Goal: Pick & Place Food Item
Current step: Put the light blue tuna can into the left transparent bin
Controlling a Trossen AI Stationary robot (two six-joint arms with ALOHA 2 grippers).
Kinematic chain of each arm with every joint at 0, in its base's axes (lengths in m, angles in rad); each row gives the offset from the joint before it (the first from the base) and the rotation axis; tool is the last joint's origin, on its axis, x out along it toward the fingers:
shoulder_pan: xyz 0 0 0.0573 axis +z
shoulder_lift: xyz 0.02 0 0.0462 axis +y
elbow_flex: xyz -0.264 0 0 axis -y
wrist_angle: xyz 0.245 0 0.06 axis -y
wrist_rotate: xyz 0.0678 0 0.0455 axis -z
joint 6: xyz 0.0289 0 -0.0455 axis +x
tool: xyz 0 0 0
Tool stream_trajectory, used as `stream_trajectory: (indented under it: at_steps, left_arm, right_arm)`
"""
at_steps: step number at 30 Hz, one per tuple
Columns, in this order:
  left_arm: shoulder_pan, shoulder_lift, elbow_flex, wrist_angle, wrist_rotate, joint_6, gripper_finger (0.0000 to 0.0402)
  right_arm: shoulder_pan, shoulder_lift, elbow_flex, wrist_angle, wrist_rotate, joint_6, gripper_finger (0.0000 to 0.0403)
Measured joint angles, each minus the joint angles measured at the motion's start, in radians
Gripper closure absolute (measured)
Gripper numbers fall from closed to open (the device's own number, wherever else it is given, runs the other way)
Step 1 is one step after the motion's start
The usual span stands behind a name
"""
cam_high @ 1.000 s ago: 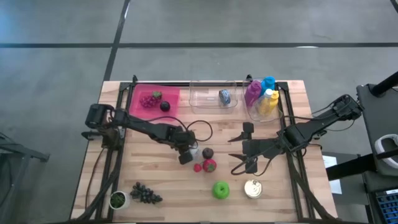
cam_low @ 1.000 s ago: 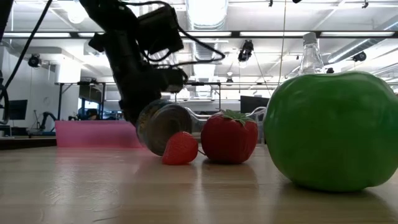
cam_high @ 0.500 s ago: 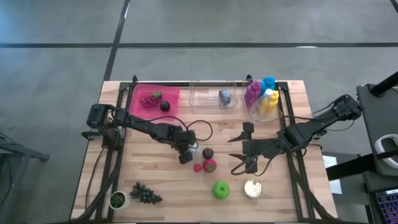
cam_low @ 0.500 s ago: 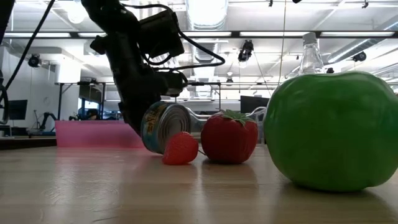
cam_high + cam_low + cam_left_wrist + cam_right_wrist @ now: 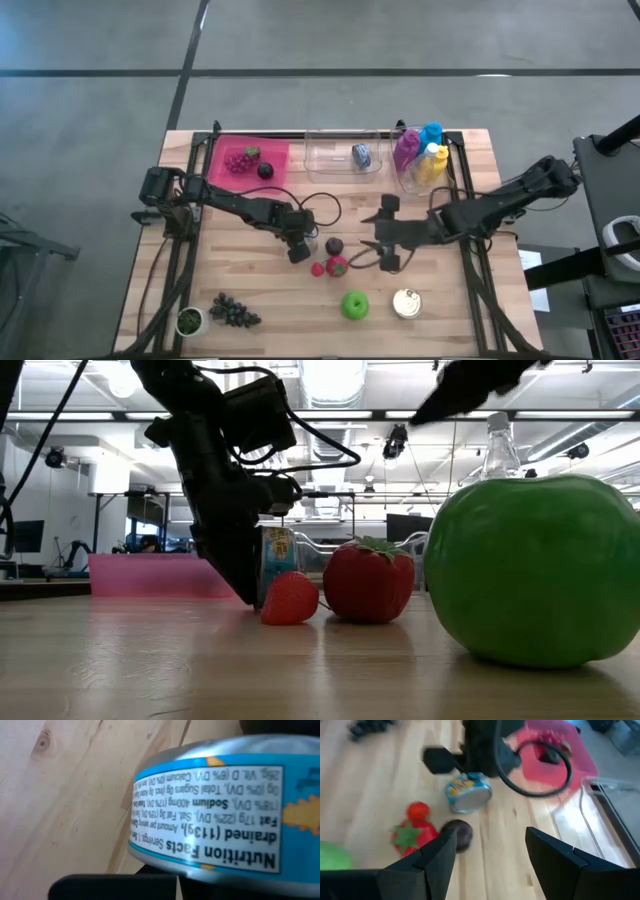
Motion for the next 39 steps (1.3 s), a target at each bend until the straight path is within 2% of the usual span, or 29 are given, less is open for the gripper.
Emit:
stream_trajectory:
  at_steps: [7,14,24,30,39]
  left_arm:
    - [0.0,0.0,0.0,-0.003,0.0,0.001,0.04]
    - [0.0,0.0,0.018,-0.073,0.0,0.002,0.04]
    - [0.0,-0.002,0.055,-0.109,0.0,0.04,0.04]
    - [0.0,-0.002,0.041,-0.028,-0.005,0.083,0.04]
    - [0.0,0.005,0.034,0.001,-0.053,0.084,0.04]
  right_arm:
    - [-0.077,0.12,-0.01,0.042,0.0,0.001,0.017]
    - [-0.102,0.199,-0.01,0.091,0.0,0.001,0.017]
    - [-0.101,0.213,-0.013,0.118,0.0,0.016,0.017]
    - [-0.101,0.211,-0.015,0.118,0.0,0.018,0.017]
    - [-0.101,0.213,-0.018,0.12,0.0,0.018,0.017]
